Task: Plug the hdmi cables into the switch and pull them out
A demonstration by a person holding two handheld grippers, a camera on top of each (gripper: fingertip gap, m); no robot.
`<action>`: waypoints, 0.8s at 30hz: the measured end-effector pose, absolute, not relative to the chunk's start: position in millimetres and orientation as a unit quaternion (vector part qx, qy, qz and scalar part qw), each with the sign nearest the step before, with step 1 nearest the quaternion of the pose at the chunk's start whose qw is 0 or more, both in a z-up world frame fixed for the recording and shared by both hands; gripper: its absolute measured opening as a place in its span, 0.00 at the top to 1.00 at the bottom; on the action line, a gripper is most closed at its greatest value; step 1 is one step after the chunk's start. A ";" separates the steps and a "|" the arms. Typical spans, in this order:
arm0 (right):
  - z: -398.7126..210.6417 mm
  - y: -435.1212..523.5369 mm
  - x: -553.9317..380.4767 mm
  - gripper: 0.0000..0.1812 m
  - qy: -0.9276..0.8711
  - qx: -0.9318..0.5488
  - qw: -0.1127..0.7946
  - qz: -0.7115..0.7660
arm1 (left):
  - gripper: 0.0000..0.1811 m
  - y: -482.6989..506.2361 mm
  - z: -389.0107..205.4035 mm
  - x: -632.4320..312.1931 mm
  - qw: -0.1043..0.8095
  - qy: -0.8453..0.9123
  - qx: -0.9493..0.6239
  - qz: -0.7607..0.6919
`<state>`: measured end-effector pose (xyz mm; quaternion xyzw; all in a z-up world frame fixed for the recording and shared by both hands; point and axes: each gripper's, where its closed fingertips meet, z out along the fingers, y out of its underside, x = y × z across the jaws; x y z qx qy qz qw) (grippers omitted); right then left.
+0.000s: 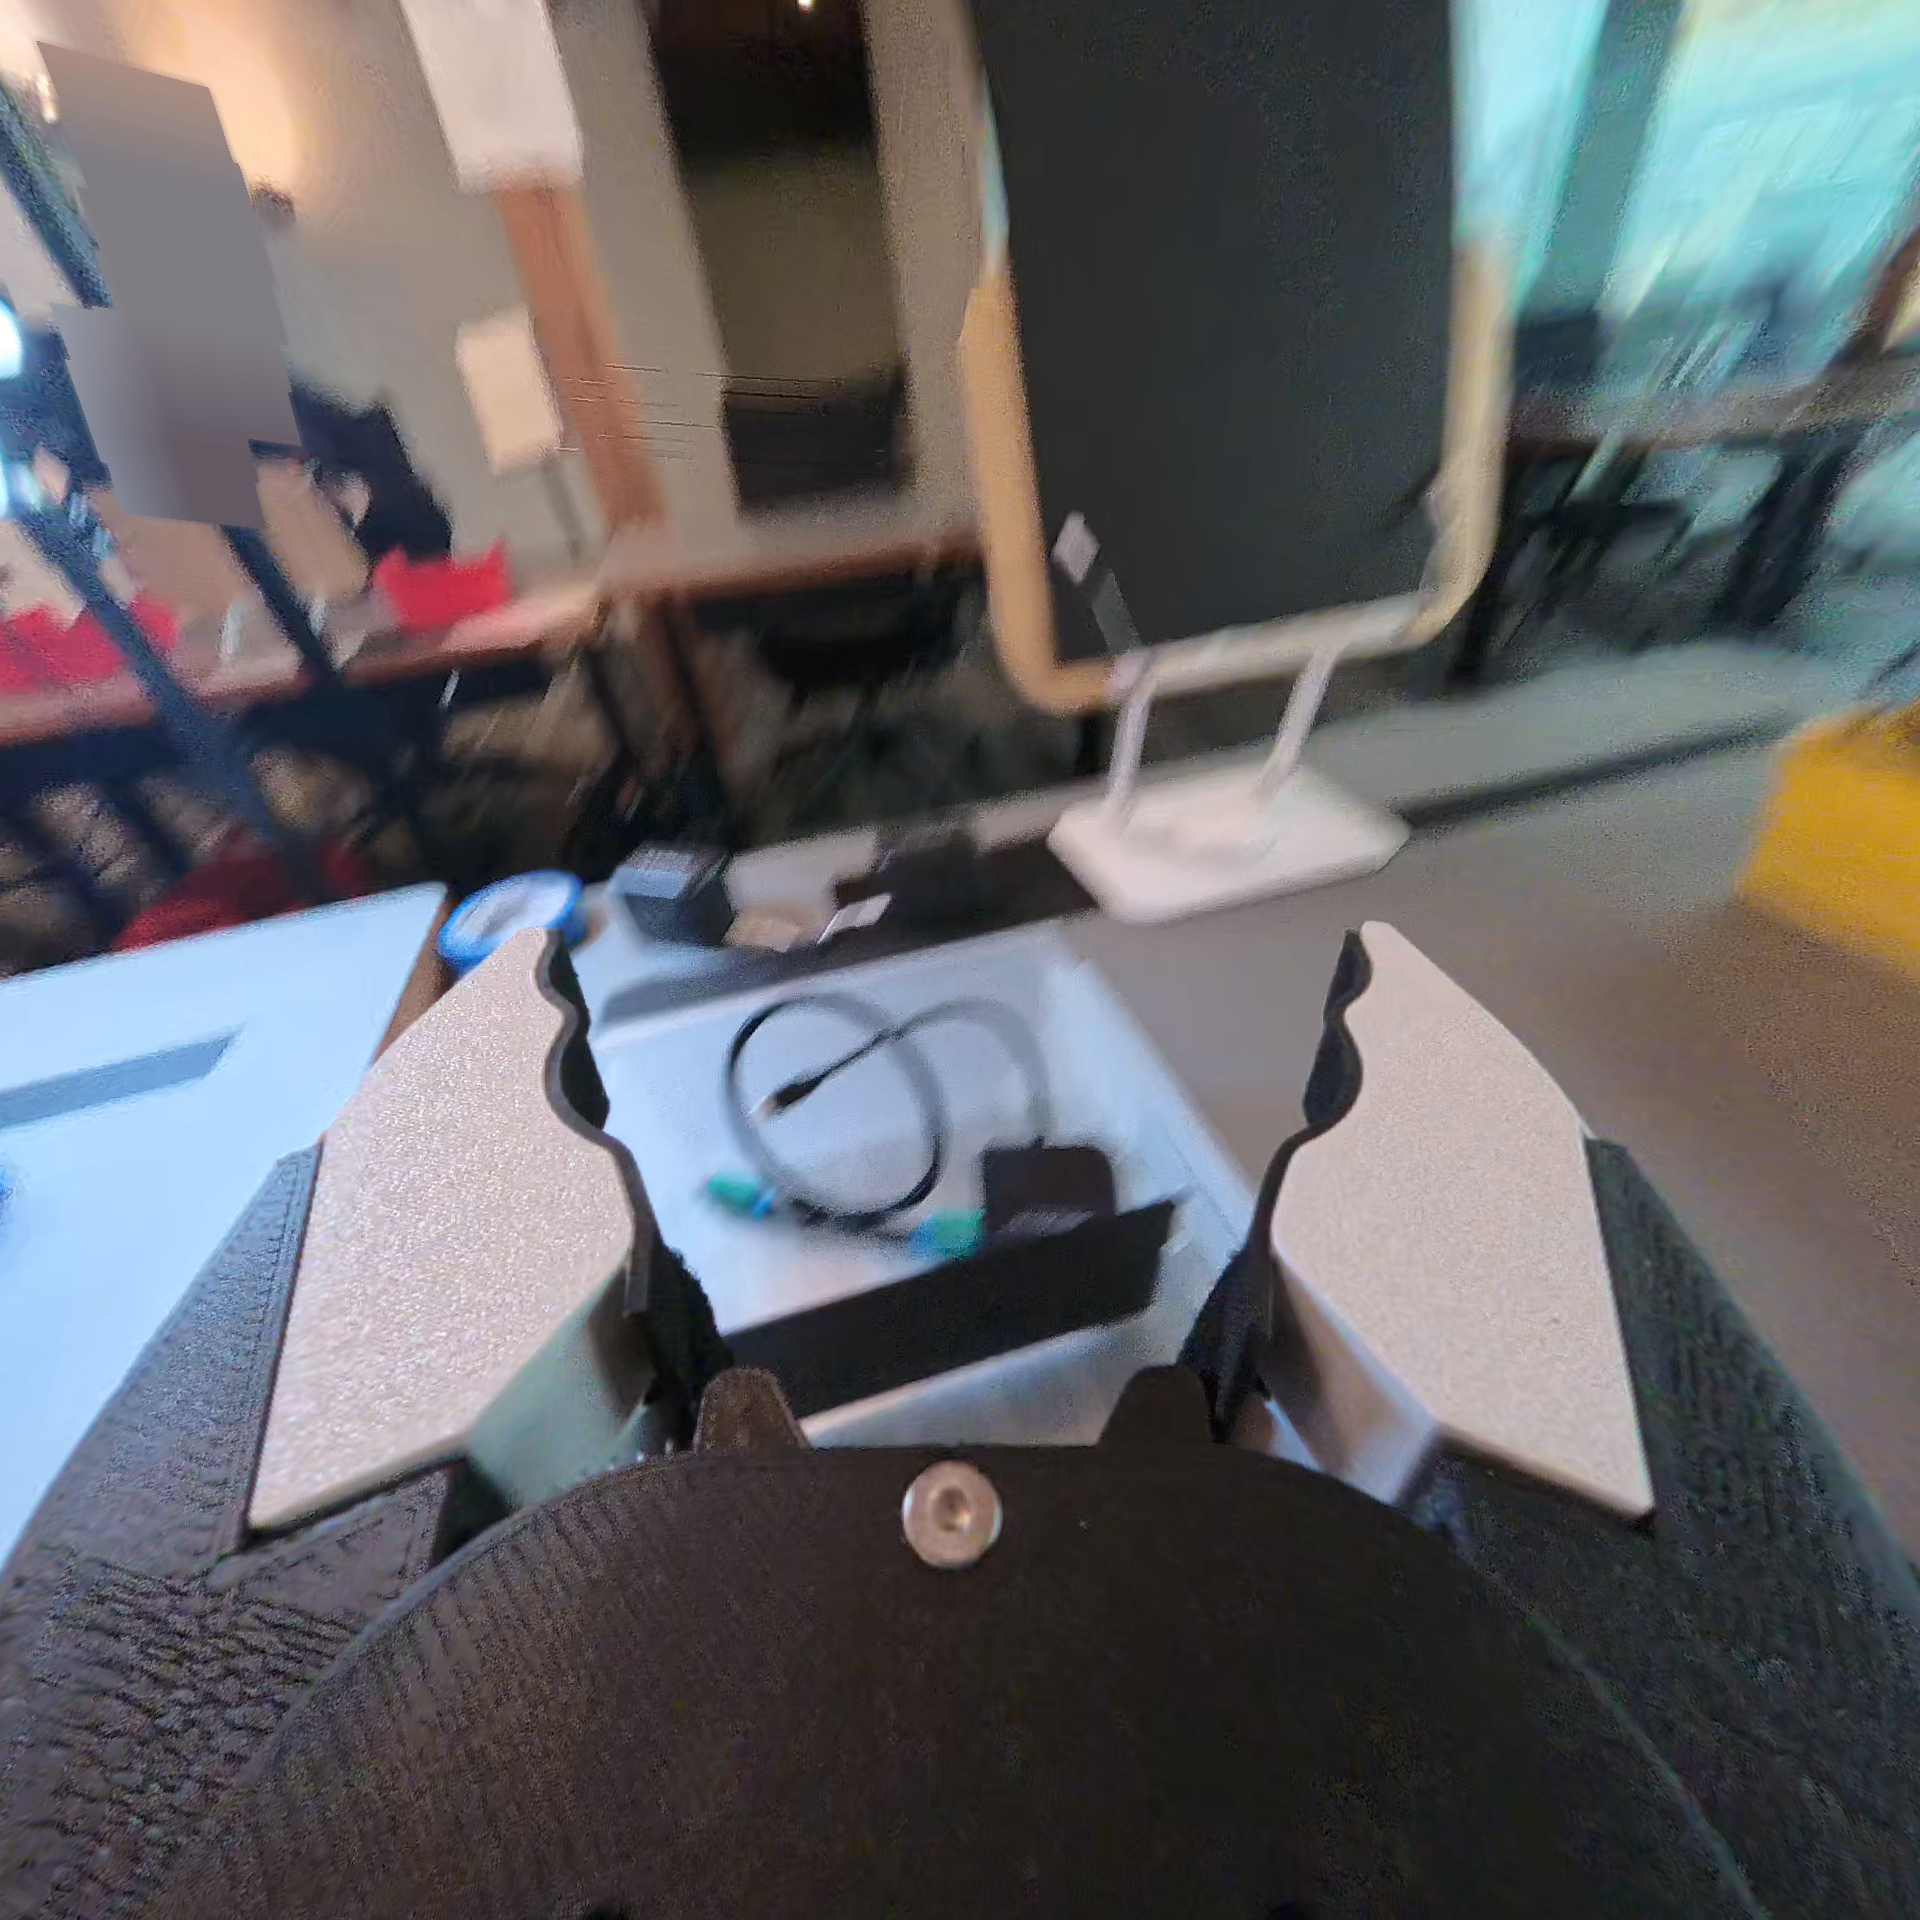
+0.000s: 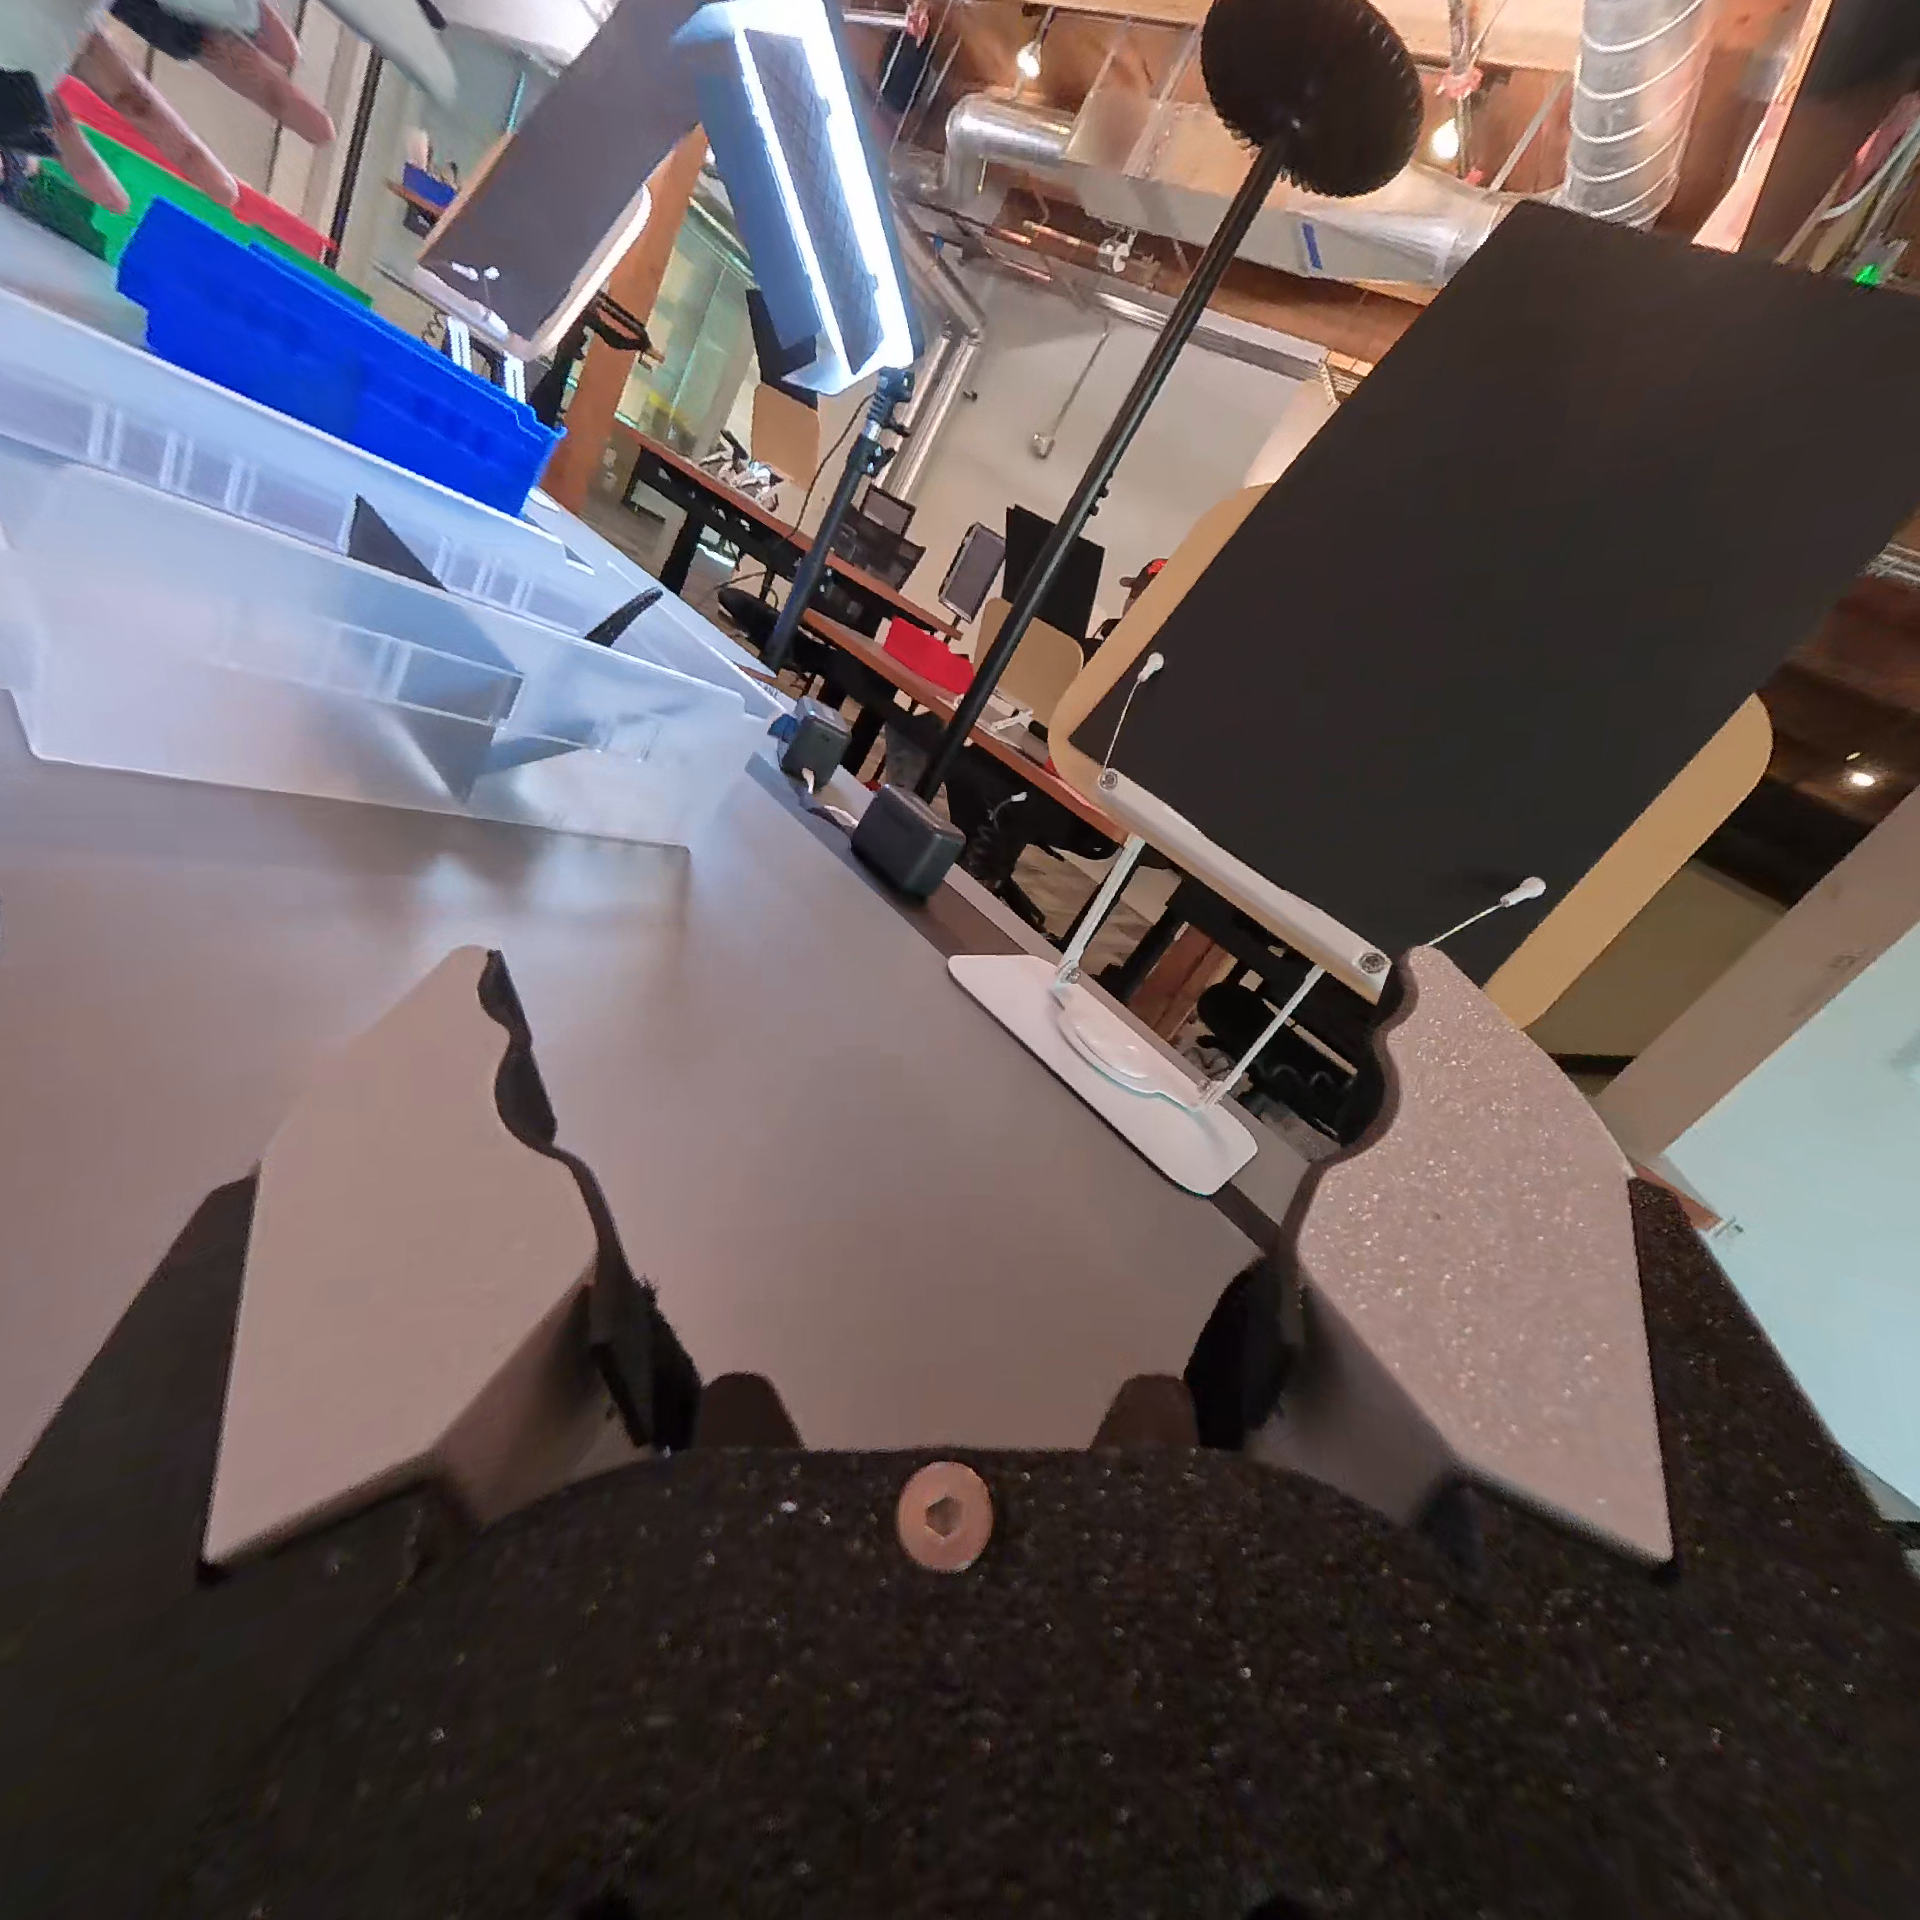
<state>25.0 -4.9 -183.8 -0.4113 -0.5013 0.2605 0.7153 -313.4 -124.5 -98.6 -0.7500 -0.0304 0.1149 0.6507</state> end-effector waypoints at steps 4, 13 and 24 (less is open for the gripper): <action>-189.4 -1.0 24.1 0.18 -0.505 -0.420 0.707 0.260 | 0.35 -85.6 -156.6 -340.7 0.530 -0.004 -0.834 0.152; -205.5 4.4 19.2 0.18 -0.527 -0.444 0.682 0.243 | 0.60 -31.3 -224.7 -353.8 0.414 -0.026 -0.906 0.085; -203.7 7.8 21.6 0.18 -0.522 -0.448 0.683 0.245 | 0.91 -17.1 -260.4 -364.4 0.385 -0.016 -0.917 0.106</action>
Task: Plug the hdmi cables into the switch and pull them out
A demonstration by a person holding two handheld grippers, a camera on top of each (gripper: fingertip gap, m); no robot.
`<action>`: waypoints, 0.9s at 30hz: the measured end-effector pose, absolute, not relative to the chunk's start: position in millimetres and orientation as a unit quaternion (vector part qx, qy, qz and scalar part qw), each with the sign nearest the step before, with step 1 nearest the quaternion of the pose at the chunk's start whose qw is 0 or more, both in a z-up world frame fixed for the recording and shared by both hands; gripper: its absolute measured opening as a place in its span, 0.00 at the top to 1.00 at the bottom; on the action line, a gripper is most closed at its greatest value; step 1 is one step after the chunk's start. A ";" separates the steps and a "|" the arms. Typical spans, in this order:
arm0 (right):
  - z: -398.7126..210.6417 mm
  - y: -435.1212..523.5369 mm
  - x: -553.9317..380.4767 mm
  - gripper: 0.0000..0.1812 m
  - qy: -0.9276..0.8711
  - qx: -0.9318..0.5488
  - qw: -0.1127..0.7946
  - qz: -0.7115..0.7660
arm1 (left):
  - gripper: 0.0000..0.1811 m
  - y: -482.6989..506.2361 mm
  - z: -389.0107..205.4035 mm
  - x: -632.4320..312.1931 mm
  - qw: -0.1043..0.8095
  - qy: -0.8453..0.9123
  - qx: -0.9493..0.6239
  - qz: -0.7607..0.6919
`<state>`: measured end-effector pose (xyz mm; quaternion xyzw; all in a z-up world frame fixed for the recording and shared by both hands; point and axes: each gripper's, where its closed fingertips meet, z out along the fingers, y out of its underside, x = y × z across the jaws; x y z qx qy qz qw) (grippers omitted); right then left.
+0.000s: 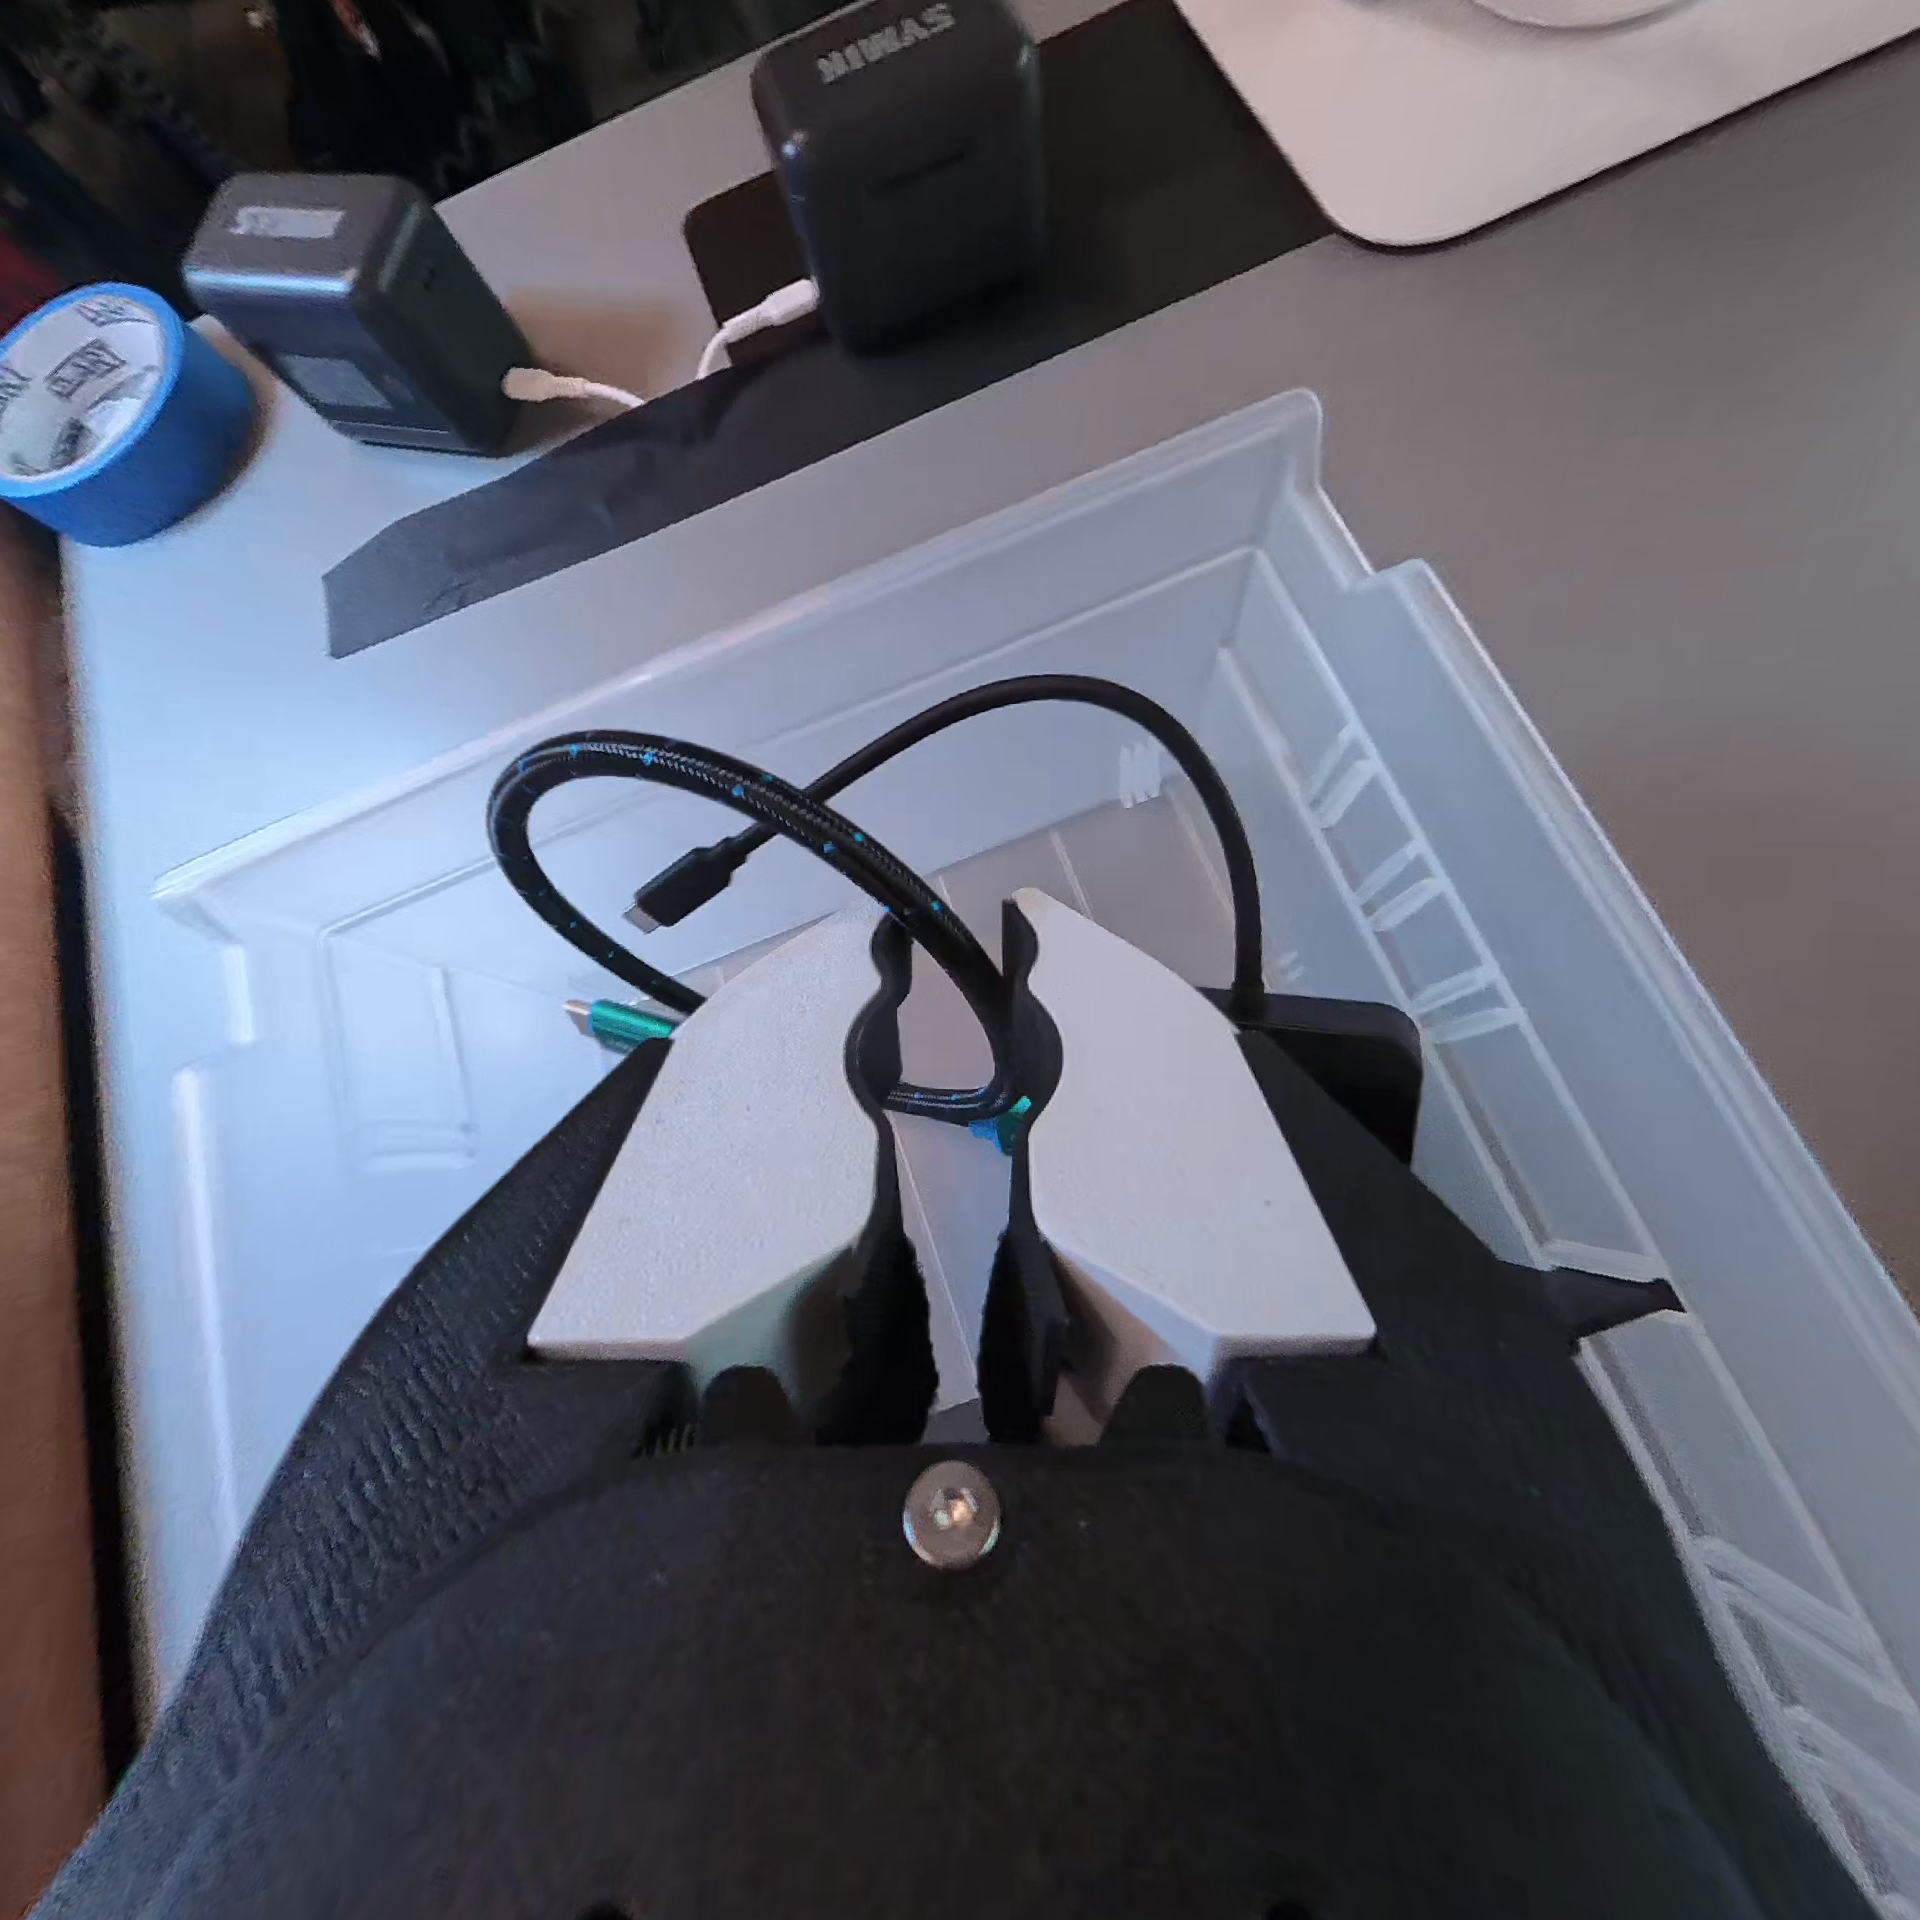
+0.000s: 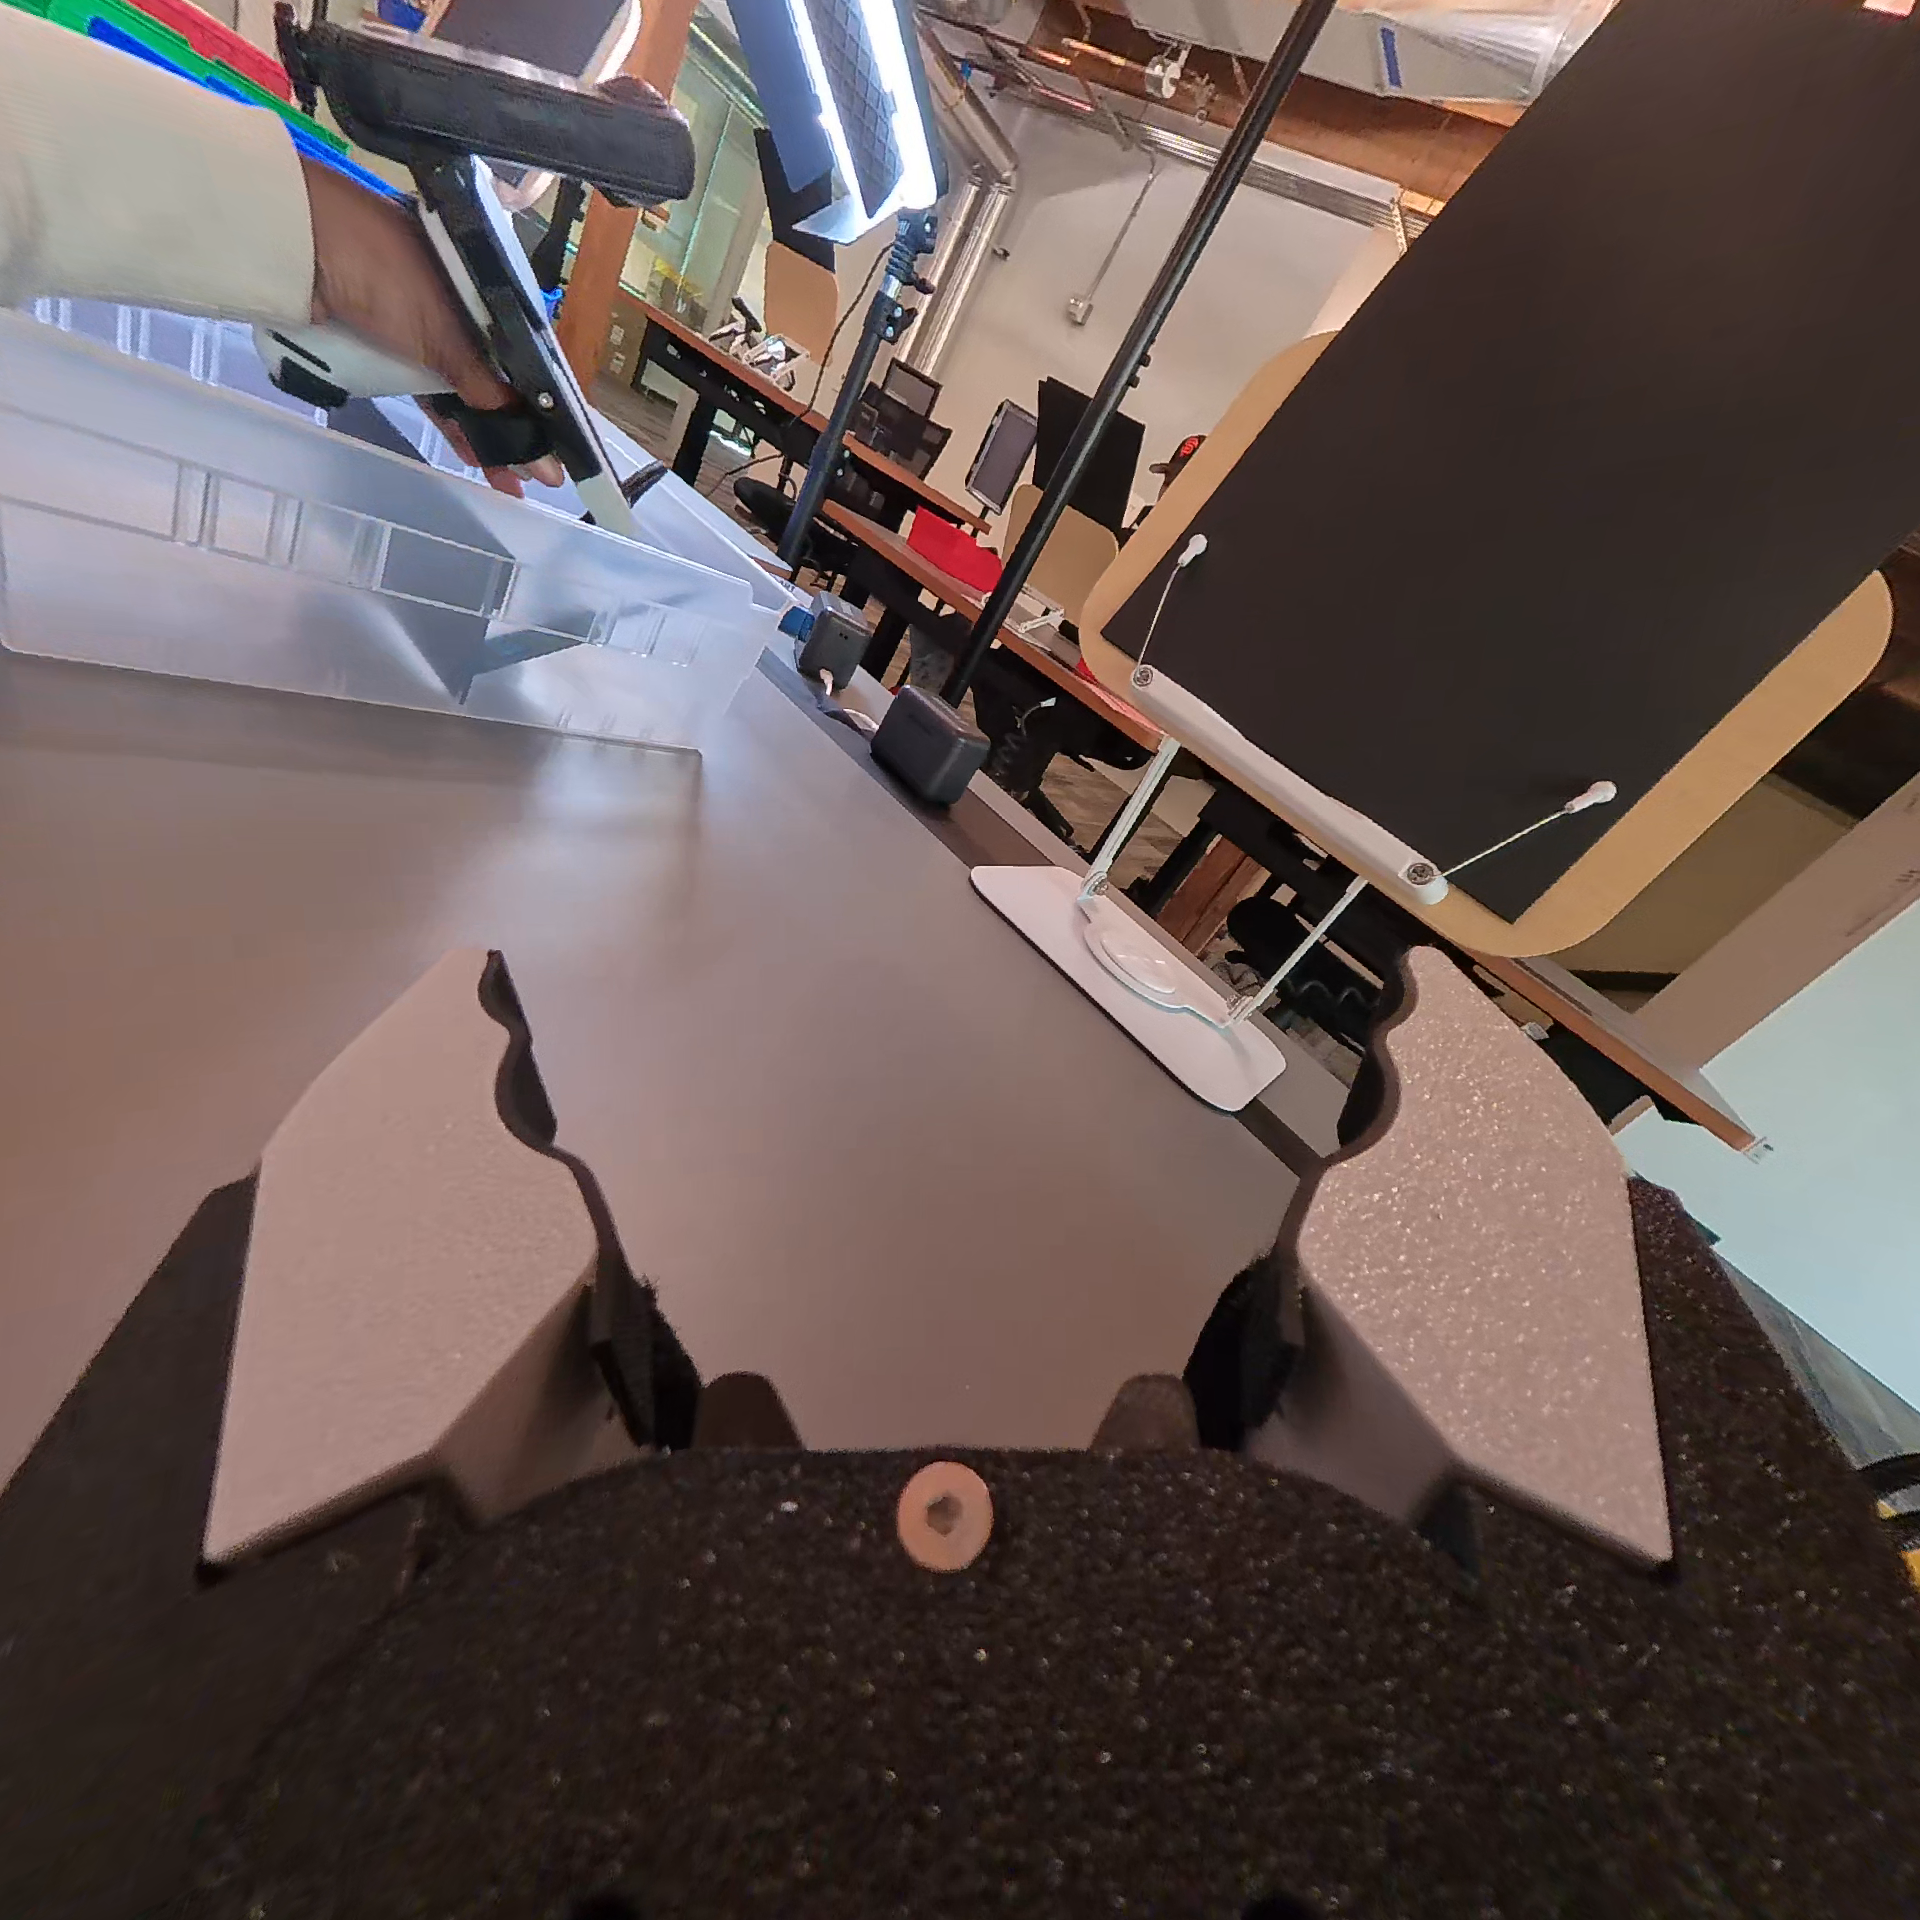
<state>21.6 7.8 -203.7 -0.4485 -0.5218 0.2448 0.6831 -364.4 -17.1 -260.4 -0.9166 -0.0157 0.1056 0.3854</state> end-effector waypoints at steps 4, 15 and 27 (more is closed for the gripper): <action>-208.0 8.6 20.2 0.19 -0.529 -0.452 0.677 0.241 | 0.94 -17.2 -211.0 -353.1 0.478 0.012 -0.870 0.124; -217.7 4.7 14.5 0.19 -0.551 -0.455 0.657 0.239 | 0.98 -68.5 -18.6 -246.1 0.746 0.135 -0.634 0.152; -168.8 -73.5 -13.3 0.37 -0.515 -0.341 0.668 0.415 | 0.98 -101.7 -14.6 -39.8 0.893 0.095 -0.434 -0.066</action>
